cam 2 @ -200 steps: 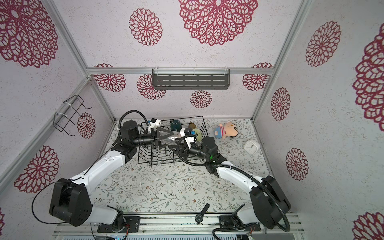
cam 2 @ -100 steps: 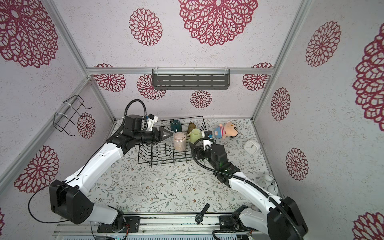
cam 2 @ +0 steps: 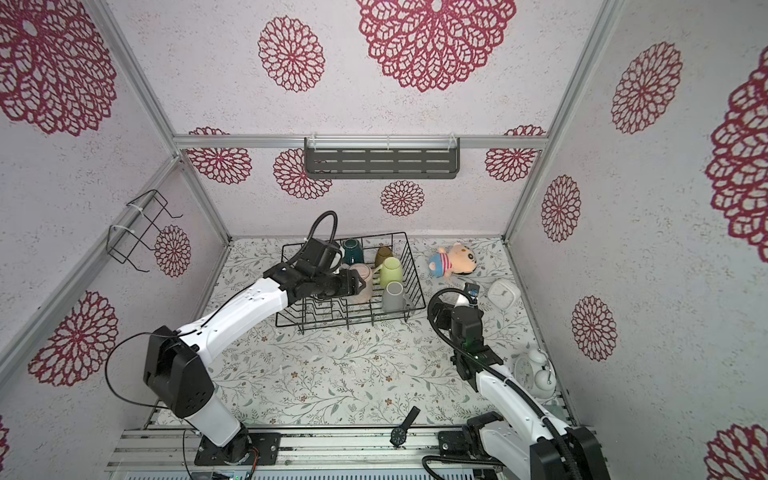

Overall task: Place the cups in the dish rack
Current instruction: 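Lower the clear glass upside down into the rack with the left gripper, then open the left gripper to release the glass in the rack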

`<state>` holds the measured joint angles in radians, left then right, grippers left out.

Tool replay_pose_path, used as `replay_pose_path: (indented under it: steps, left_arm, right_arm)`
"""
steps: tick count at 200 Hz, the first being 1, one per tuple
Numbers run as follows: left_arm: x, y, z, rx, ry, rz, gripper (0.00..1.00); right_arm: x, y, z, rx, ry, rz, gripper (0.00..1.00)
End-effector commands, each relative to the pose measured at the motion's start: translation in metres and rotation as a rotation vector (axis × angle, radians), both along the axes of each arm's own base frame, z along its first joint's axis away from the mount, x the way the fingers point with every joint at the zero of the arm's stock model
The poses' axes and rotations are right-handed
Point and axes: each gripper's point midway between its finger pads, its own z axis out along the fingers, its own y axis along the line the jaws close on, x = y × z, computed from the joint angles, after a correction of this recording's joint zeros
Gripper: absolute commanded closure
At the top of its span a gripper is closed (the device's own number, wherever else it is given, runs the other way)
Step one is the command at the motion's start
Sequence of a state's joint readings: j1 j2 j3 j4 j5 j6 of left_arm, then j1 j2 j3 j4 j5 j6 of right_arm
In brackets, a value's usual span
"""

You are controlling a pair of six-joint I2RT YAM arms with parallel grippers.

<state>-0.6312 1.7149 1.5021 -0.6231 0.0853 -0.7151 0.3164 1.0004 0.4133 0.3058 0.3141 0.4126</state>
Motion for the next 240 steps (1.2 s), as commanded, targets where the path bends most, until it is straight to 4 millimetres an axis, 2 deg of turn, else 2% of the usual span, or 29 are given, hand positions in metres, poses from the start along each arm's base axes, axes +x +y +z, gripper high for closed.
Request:
replay_pose_path:
  steps: [1,49,87,113,125,127,129,151,205,240]
  left_arm:
    - [0.009,0.004,0.001,0.075,-0.043,0.089,0.36]
    - [0.019,0.009,-0.013,0.202,-0.064,0.161,0.36]
    - [0.023,0.002,-0.036,0.273,-0.047,0.174,0.36]
    - [0.027,-0.001,-0.052,0.313,-0.036,0.192,0.36]
    - [0.029,-0.001,-0.054,0.326,-0.046,0.198,0.36]
    - [0.029,-0.001,-0.067,0.348,-0.03,0.196,0.36]
    - [0.03,-0.001,-0.07,0.354,-0.026,0.197,0.36]
    - [0.031,-0.002,-0.084,0.371,-0.009,0.206,0.36]
    - [0.032,-0.001,-0.09,0.385,-0.01,0.229,0.34]
    - [0.032,0.001,-0.102,0.403,0.0,0.241,0.31]
  right_arm:
    - [0.002,-0.009,-0.005,-0.011,-0.008,-0.046,0.01]
    - [0.002,-0.005,-0.031,-0.069,-0.041,0.005,0.01]
    - [-0.004,0.006,-0.043,-0.055,-0.123,0.084,0.01]
    - [-0.006,0.002,-0.048,-0.047,-0.12,0.062,0.01]
    - [-0.007,-0.002,-0.049,-0.037,-0.132,0.038,0.01]
    - [-0.007,-0.002,-0.049,-0.036,-0.136,0.036,0.01]
    - [-0.008,-0.002,-0.049,-0.035,-0.139,0.037,0.01]
    - [-0.008,-0.002,-0.05,-0.035,-0.14,0.037,0.01]
    - [-0.008,0.0,-0.052,-0.03,-0.134,0.05,0.01]
    - [-0.008,0.002,-0.053,-0.03,-0.131,0.06,0.01]
